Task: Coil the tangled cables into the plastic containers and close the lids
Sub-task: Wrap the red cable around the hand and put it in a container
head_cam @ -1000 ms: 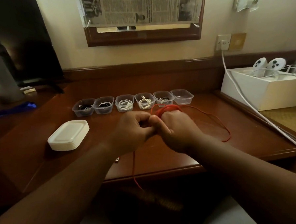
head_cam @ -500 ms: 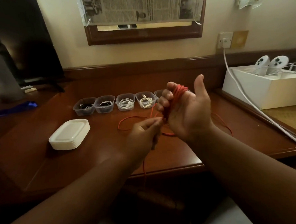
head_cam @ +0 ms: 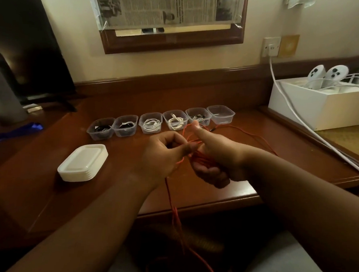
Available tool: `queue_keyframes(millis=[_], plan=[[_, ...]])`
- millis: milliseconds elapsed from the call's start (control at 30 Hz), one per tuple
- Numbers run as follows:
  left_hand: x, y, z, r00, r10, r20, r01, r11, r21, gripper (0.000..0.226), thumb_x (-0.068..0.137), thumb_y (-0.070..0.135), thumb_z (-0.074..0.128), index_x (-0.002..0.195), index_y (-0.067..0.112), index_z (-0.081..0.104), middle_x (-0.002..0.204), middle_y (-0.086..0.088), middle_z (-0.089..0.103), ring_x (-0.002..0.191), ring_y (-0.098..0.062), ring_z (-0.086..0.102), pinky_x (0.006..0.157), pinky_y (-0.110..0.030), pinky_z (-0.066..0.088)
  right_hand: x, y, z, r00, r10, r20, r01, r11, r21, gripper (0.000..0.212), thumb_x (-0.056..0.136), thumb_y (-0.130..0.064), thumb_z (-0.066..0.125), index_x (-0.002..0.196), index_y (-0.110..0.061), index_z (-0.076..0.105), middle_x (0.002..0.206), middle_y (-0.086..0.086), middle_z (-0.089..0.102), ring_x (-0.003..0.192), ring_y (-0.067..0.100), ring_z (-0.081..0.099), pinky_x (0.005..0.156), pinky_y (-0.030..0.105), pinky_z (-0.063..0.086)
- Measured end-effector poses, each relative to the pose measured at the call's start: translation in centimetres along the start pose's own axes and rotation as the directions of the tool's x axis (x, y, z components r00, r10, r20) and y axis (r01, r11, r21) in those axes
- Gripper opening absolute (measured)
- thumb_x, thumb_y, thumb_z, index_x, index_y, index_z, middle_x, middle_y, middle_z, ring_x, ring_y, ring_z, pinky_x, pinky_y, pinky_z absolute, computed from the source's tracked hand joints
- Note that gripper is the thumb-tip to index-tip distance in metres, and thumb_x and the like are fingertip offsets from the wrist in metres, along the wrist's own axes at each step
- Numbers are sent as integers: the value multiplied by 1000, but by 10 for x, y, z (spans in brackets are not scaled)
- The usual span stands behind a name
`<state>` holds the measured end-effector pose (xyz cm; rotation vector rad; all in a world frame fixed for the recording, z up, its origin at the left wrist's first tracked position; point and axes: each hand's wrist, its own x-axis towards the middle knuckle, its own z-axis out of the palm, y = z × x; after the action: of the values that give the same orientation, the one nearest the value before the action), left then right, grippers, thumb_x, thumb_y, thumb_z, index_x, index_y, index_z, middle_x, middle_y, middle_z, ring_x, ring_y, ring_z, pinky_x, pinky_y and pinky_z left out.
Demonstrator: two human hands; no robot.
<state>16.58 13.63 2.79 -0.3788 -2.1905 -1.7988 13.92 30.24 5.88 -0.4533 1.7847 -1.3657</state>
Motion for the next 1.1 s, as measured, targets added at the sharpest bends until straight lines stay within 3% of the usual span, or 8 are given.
queue_keyframes(millis=[100, 233, 400, 500, 733, 900, 1000, 1100], plan=[[3, -6, 4, 988, -157, -5, 150, 952, -268, 24, 77, 38, 81, 68, 20, 67, 65, -8, 54, 59, -22, 44, 55, -33, 36, -2, -1, 6, 920, -166, 356, 32, 935, 352, 90, 78, -90, 12, 52, -12, 47, 42, -1, 35, 31, 11, 29, 38, 15, 20], [-3, -8, 26, 967, -253, -42, 217, 893, -394, 27, 99, 21, 54, 75, 19, 65, 64, -9, 49, 51, -16, 39, 47, -25, 30, -6, -15, 18, 814, -578, 63, 379, 610, 696, 85, 83, -86, 13, 61, -11, 48, 49, -1, 37, 39, 13, 35, 41, 20, 31], [-22, -3, 35, 961, -233, 152, 264, 934, -239, 27, 100, 20, 53, 79, 15, 70, 56, -1, 33, 47, -10, 25, 45, -25, 19, 2, -18, 6, 496, -715, -493, 820, 572, -5, 65, 90, -71, 24, 70, -14, 51, 58, -2, 45, 51, 12, 42, 52, 23, 37], [-15, 1, 22, 966, -218, 141, 219, 976, 11, 32, 97, 6, 55, 68, 18, 63, 53, 1, 37, 46, -10, 29, 47, -28, 23, 6, -7, 5, 475, -848, -235, 225, 375, -899, 63, 89, -63, 25, 59, -13, 50, 54, -8, 47, 49, 5, 45, 53, 17, 32], [-3, 10, -13, 966, -159, 205, 76, 928, 365, 14, 97, 17, 59, 89, 14, 69, 59, 1, 60, 43, 1, 44, 46, -12, 35, 1, -6, -6, 763, -562, -319, -199, 265, -943, 68, 91, -74, 28, 64, -16, 51, 61, -2, 51, 55, 13, 47, 54, 29, 39], [-2, 6, -22, 970, -176, 166, 154, 979, 138, 19, 93, 22, 61, 82, 6, 63, 47, 9, 46, 38, -3, 38, 40, -13, 31, -7, 0, -23, 987, -49, 151, 79, 978, -195, 60, 95, -58, 40, 61, -11, 51, 44, 1, 36, 37, 17, 30, 44, 23, 29], [-7, -2, -13, 960, -172, 222, 199, 974, -106, 29, 88, 40, 54, 74, 17, 65, 51, 2, 29, 43, -11, 21, 42, -21, 19, -9, -8, -14, 773, -462, 436, 163, 807, 567, 45, 94, -40, 44, 67, -5, 55, 51, 2, 30, 40, 15, 28, 42, 21, 29], [-12, -8, -3, 926, -232, 297, 277, 953, -121, 35, 97, 40, 45, 84, 14, 64, 57, 0, 26, 47, -13, 18, 47, -28, 13, -9, -29, -4, 693, -721, 3, 401, 389, 829, 41, 100, -35, 33, 79, -7, 55, 60, 0, 39, 49, 13, 37, 48, 26, 36]])
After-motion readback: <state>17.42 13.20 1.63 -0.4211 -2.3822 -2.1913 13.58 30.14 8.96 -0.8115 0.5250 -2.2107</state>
